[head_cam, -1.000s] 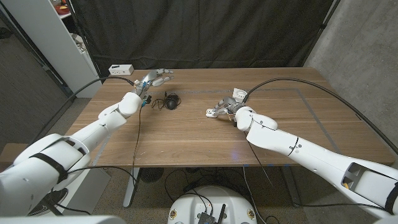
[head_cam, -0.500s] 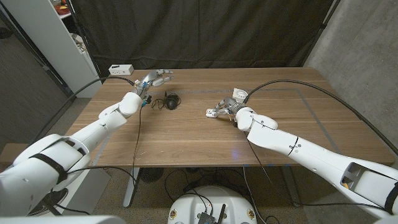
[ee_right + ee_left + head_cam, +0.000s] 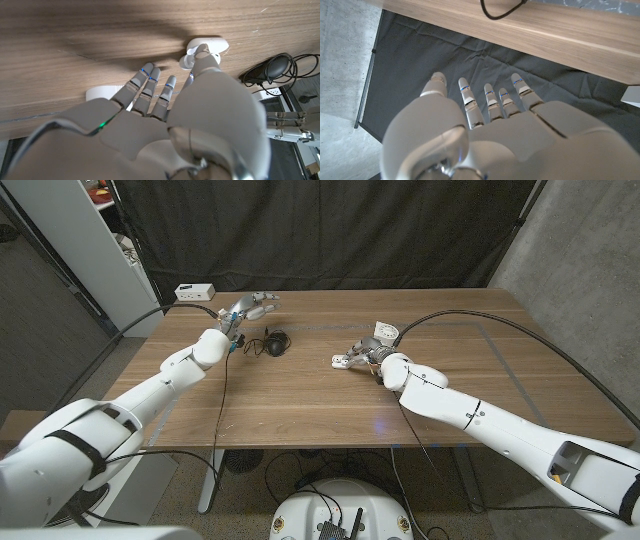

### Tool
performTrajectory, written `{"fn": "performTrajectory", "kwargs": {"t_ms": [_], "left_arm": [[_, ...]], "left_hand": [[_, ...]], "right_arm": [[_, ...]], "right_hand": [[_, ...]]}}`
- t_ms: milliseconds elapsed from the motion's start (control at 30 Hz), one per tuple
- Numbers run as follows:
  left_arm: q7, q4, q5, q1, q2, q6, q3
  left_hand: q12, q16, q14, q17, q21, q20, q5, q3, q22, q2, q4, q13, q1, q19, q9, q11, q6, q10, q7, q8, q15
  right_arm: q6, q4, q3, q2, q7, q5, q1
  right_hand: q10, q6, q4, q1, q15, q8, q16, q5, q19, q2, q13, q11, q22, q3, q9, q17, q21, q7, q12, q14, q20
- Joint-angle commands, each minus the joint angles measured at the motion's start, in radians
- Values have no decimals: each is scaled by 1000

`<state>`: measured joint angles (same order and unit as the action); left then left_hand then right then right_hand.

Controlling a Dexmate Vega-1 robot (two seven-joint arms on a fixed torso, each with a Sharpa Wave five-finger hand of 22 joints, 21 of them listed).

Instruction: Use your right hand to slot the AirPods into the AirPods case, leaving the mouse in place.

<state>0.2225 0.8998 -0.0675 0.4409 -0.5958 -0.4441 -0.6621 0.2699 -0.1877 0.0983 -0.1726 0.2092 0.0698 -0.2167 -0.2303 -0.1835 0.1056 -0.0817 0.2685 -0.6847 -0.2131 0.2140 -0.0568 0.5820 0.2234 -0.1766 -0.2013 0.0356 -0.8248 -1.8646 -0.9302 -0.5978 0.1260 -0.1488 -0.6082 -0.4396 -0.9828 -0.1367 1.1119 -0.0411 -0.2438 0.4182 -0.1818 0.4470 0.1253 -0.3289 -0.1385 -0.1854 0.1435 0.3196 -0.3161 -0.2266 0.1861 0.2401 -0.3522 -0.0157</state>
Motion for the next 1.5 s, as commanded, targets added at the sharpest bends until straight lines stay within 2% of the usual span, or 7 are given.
{"fn": "performTrajectory", "kwargs": {"t_ms": [33,500,633,900,1133,1367,1500], "left_arm": [[5,41,0,19,-8,32,9],[2,27,2,20,-6,19,12],[5,28,2,21,-5,25,13],[3,27,5,25,-6,24,13],[5,29,7,29,-8,25,15],[7,29,7,32,-9,20,16],[10,30,8,34,-9,23,18]], "left_hand": [[-2,4,10,-2,0,0,3,-2,-3,12,-5,3,-4,-1,1,-1,5,8,-4,-3,41],[-2,4,11,-1,0,6,4,0,-3,12,-10,3,-6,-1,1,-6,-3,9,-7,0,42],[-2,4,11,-1,0,6,4,1,-3,12,-11,3,-6,-1,1,-8,0,10,-7,-2,43],[-2,4,11,-2,1,14,4,2,-4,16,-12,4,-6,-1,1,-3,-6,9,-5,0,39],[-3,4,11,-2,2,17,5,3,-5,17,-13,4,-6,-3,1,-3,-5,8,-4,-1,38],[-2,4,11,-2,2,15,5,5,-5,17,-15,5,-7,-3,1,-5,-5,10,-7,-1,41],[-2,4,12,-2,3,16,5,5,-5,17,-16,5,-8,-4,1,-6,-3,10,-6,-2,41]], "right_arm": [[49,13,15,-5,27,3,-20],[98,23,42,6,58,-2,-45],[104,30,42,11,52,-1,-44],[109,44,43,19,47,2,-43],[117,50,46,26,58,-3,-46],[120,42,55,25,70,-3,-57],[105,21,69,25,82,2,-69]], "right_hand": [[-6,7,-10,17,-176,5,5,-6,15,1,-4,1,-1,2,2,1,0,-1,1,-14,3],[-12,41,-20,43,-183,20,18,-4,38,6,-8,9,-1,12,2,-3,-9,-11,7,-39,4],[-11,60,-23,50,-184,27,20,-3,42,3,-10,11,-2,13,3,-5,-10,9,7,-42,3],[-6,93,-29,67,-186,38,24,-3,48,-2,-13,12,-2,16,3,-8,-12,11,7,-46,3],[-11,68,-28,81,-185,23,28,-3,58,-3,-16,10,-3,20,8,-12,-16,-9,11,-51,11],[-14,69,-25,85,-185,17,32,-3,66,-4,-19,13,-3,19,18,-16,-19,-11,13,-56,11],[-15,87,-18,75,-175,20,29,-1,73,-9,-21,29,-3,17,25,-12,-21,-22,14,-64,3]]}}
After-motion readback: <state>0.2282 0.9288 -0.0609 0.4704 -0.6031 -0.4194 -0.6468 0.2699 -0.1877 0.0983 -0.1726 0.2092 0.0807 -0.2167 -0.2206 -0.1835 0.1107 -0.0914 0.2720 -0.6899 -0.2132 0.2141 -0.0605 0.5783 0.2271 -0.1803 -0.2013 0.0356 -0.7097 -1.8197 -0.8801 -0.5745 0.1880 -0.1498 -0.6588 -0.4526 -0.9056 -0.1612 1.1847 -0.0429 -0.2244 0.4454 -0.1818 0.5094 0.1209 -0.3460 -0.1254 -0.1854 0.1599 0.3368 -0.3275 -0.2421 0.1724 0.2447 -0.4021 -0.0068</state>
